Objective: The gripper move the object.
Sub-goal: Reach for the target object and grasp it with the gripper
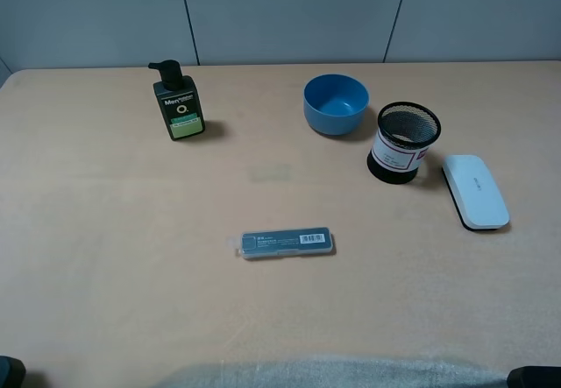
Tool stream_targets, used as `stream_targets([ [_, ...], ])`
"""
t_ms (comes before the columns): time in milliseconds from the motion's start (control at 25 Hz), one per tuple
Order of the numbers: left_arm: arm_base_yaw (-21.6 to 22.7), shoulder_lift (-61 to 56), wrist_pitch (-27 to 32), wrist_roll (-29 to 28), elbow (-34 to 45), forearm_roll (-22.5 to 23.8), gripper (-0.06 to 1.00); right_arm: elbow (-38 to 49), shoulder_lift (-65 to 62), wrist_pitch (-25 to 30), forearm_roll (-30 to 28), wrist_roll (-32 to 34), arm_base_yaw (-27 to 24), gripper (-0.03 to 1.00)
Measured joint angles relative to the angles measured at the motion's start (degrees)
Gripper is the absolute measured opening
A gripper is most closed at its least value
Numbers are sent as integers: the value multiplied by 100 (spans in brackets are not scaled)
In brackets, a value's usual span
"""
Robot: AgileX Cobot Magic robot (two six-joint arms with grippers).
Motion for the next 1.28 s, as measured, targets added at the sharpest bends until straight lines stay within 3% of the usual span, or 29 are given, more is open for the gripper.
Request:
stream_targets([
  [720, 0, 0, 0, 0, 0, 0, 94, -7, 77, 6, 5, 0, 0, 69],
  [1280, 0, 0, 0, 0, 0, 0, 94, -1044, 2776, 206, 377, 0, 0, 69],
])
